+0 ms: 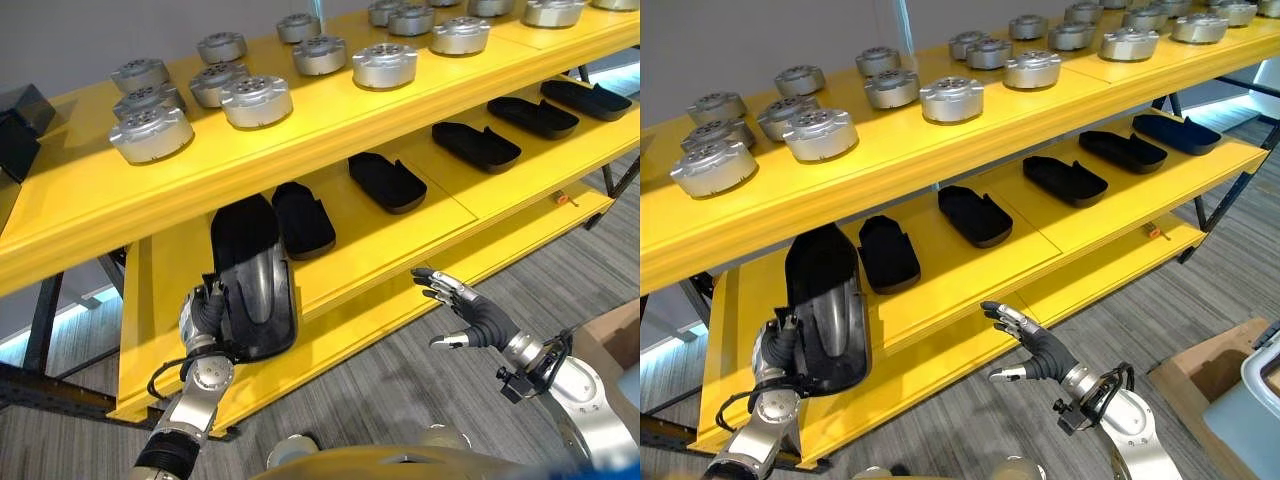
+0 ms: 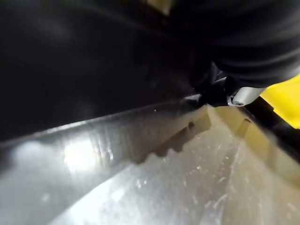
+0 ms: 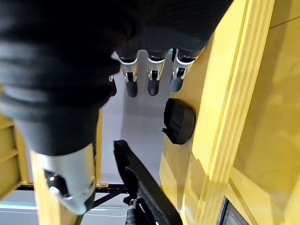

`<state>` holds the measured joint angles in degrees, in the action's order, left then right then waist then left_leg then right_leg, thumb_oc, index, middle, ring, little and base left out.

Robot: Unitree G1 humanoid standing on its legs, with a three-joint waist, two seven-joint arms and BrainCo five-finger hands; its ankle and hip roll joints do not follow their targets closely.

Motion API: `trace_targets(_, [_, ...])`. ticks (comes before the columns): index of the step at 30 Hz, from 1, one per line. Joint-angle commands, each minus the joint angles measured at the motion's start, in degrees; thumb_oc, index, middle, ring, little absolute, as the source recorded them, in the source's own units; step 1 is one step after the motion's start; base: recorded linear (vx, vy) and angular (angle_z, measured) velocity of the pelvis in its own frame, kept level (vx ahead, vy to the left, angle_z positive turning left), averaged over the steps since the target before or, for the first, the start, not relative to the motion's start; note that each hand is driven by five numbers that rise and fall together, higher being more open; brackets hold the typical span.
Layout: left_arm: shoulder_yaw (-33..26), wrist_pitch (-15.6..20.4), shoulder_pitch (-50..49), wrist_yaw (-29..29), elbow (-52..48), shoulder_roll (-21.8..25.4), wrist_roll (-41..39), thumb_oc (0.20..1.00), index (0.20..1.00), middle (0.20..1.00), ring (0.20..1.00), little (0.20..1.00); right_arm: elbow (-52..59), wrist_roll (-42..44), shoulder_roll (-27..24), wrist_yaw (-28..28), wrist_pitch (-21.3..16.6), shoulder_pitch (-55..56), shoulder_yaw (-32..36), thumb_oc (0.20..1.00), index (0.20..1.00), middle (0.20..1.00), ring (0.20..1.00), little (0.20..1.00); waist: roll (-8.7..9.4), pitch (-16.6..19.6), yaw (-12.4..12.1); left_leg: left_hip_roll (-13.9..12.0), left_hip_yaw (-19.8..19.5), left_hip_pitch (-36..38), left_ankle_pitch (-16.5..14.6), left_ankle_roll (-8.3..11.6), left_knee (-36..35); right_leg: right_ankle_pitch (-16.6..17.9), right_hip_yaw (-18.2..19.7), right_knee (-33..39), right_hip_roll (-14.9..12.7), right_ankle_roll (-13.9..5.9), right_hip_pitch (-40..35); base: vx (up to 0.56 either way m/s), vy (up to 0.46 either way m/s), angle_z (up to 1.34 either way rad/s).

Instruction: Move parts from the plastic box to the shelf.

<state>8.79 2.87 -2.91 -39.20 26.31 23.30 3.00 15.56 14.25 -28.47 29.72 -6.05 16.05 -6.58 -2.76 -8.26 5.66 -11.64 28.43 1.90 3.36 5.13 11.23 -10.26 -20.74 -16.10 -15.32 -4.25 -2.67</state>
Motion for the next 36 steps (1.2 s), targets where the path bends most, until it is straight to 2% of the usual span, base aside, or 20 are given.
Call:
trace_targets(1, [-4.7, 2.5, 4.6, -4.1, -3.4, 3.3, 0.3, 0.2, 0.2, 0.2, 0.2, 0.2, 4.4, 1.2, -0.8, -0.1, -3.6, -2.1, 1.0, 1.0, 1.0, 1.0, 1.0, 1.0, 1.2, 0.6, -0.3, -5.4, -1.3, -5.5, -0.3, 2.87, 3.1, -2.1, -4.0, 0.2, 2.9, -0.66, -6.0, 0.18, 0.246, -0.22])
trace_targets(2, [-4.5, 2.2, 5.5, -4.6, -2.7, 3.2, 1.0, 0.2, 0.2, 0.2, 0.2, 0.2, 4.8, 1.8, -0.5, -0.1, -3.2, -2.1, 0.6, 1.0, 1.0, 1.0, 1.0, 1.0, 2.1, 1.0, -0.6, -4.7, -1.5, -4.7, -2.8, 1.72, 4.8, -2.5, -3.8, -0.5, 2.9, -0.85, -6.4, 0.16, 0.197, -0.18])
trace_targets(6, [-4.0, 2.0, 6.1, -5.6, -2.4, 3.0, 1.5, 0.2, 0.2, 0.2, 0.2, 0.2, 5.1, 1.7, 0.1, -0.8, -2.9, -2.4, -0.6, 1.0, 1.0, 1.0, 1.0, 1.0, 3.53, 1.6, -1.5, -2.7, -2.8, -4.1, -5.8, 0.03, 7.0, -3.6, -3.1, -1.9, 3.5, -1.16, -7.0, 0.13, 0.189, -0.08])
trace_targets(10, [-3.6, 1.3, 7.0, -5.4, -2.2, 2.5, 1.2, 0.2, 0.2, 0.2, 0.2, 0.2, 4.4, 1.0, 0.9, -3.2, -3.0, -3.1, -2.2, 1.0, 1.0, 1.0, 1.0, 1.0, 4.54, 2.0, -2.8, 0.3, -4.1, -4.1, -8.0, -2.67, 7.5, -7.3, -2.3, -9.3, 4.5, -1.68, -6.2, 0.08, 0.146, -0.03])
trace_targets(11, [-3.6, 0.8, 7.1, -5.4, -2.5, 2.4, 1.5, 0.2, 0.2, 0.2, 0.2, 0.2, 3.9, 1.4, 1.2, -4.0, -3.2, -3.2, -2.9, 1.0, 1.0, 1.0, 1.0, 1.0, 5.07, 2.0, -2.9, 1.6, -4.2, -3.2, -8.6, -4.07, 6.9, -6.5, -1.9, -14.6, 3.5, -3.38, -3.8, 0.06, 0.1, 0.04])
trace_targets(13, [-3.6, 0.3, 6.6, -5.6, -3.4, 2.5, 1.2, 0.2, 0.2, 0.2, 0.2, 0.2, 3.3, 2.4, 1.7, -3.8, -3.9, -2.7, -3.5, 1.0, 1.0, 1.0, 1.0, 1.0, 5.41, 1.5, -2.7, 2.1, -3.9, -2.1, -9.1, -4.72, 6.0, -5.6, -1.3, -15.9, 2.1, -4.47, -1.5, 0.05, 0.002, -0.05])
trace_targets(14, [-3.6, 0.1, 6.5, -5.6, -3.8, 2.6, 1.3, 0.2, 0.2, 0.2, 0.2, 0.2, 2.9, 2.7, 1.9, -3.6, -4.2, -2.6, -3.9, 1.0, 1.0, 1.0, 1.0, 1.0, 5.56, 1.2, -2.8, 2.1, -3.8, -1.9, -9.2, -4.54, 5.9, -5.5, -1.3, -13.8, 1.8, -4.42, -1.8, 0.08, -0.161, -0.12])
trace_targets(15, [-3.1, -0.5, 6.7, -5.5, -4.6, 2.7, 2.0, 0.2, 0.2, 0.2, 0.2, 0.2, 1.3, 3.6, 2.2, -3.7, -4.7, -3.0, -5.0, 1.0, 1.0, 1.0, 1.0, 1.0, 6.18, 0.5, -3.1, 2.0, -3.5, -1.4, -9.4, -3.85, 6.0, -1.7, -1.5, -5.5, 1.2, -4.8, -3.8, 0.08, -0.21, -0.21])
trace_targets(16, [-2.8, -0.6, 7.0, -5.4, -5.1, 2.8, 2.7, 0.2, 0.2, 0.2, 0.2, 0.2, 0.5, 3.8, 2.4, -4.4, -5.0, -3.8, -5.6, 1.0, 1.0, 1.0, 1.0, 1.0, 6.37, 0.1, -3.3, 1.9, -3.4, -1.0, -9.4, -3.46, 5.7, 1.4, -1.4, -0.6, 0.6, -5.49, -4.4, 0.0, -0.306, -0.14])
trace_targets(17, [-2.4, -0.5, 7.4, -5.5, -5.4, 2.9, 3.1, 0.2, 0.2, 0.2, 0.2, 0.2, -0.7, 3.6, 2.9, -5.2, -5.6, -5.1, -6.6, 1.0, 1.0, 1.0, 1.0, 1.0, 6.46, -0.6, -3.4, 1.6, -2.7, -0.2, -8.2, -3.96, 4.5, 6.7, -0.9, 3.3, -0.5, -6.26, -3.0, -0.04, -0.437, 0.0])
trace_targets(18, [-1.7, -0.8, 8.5, -5.9, -6.2, 3.3, 4.4, 0.2, 0.2, 0.2, 0.2, 0.2, -1.9, 3.2, 4.1, -7.0, -6.6, -6.9, -8.7, 1.0, 1.0, 1.0, 1.0, 1.0, 6.41, -2.0, -3.2, 1.0, -2.6, 1.7, -8.6, -3.4, 3.0, 11.4, 1.3, 6.2, -2.2, -8.39, -0.1, -0.01, -0.482, 0.17])
trace_targets(20, [-1.2, -1.6, 9.5, -4.9, -7.0, 3.7, 4.9, 0.2, 0.2, 0.2, 0.2, 0.2, -2.0, 1.4, 4.8, -8.2, -5.6, -8.1, -10.7, 1.0, 1.0, 1.0, 1.0, 1.0, 6.24, -2.8, -3.7, -0.2, -3.4, 2.8, -9.8, -2.11, 3.1, 10.7, 1.8, 6.7, -1.8, -9.37, 0.1, 0.26, -0.408, 0.59])
trace_targets(24, [-3.4, -1.3, 7.5, -5.0, -7.0, 3.6, 3.5, 0.2, 0.2, 0.2, 0.2, 0.2, -1.9, 3.5, 3.6, -2.8, -1.1, -9.7, -11.1, 1.0, 1.0, 1.0, 1.0, 1.0, 5.85, -1.9, -5.1, -2.1, -3.9, 2.8, -7.2, -0.43, 2.0, 9.0, -1.2, 7.2, -0.2, -6.69, -1.2, 0.17, -0.165, 0.57])
trace_targets(29, [-5.9, 0.9, 4.6, -5.8, -5.2, 3.2, 3.4, 0.2, 0.2, 0.2, 0.2, 0.2, -1.1, 5.8, 2.1, 2.2, 0.8, -8.6, -11.0, 1.0, 1.0, 1.0, 1.0, 1.0, 5.58, -0.5, -5.5, -3.9, -5.5, 3.1, -4.9, 1.13, -0.2, 6.9, -2.7, 7.9, 1.2, -5.12, -3.9, 0.14, -0.015, -0.1])
trace_targets(36, [-7.0, 0.8, 2.9, -6.4, -4.8, 2.6, 3.7, 0.2, 0.2, 0.2, 0.2, 0.2, -0.7, 6.5, 2.4, 3.9, 2.1, -7.2, -11.9, 1.0, 1.0, 1.0, 1.0, 1.0, 5.21, 0.7, -5.6, -3.6, -6.7, 3.4, -3.9, 1.86, -1.6, 5.7, -2.7, 7.9, 1.8, -4.45, -5.3, 0.07, 0.078, 0.02])
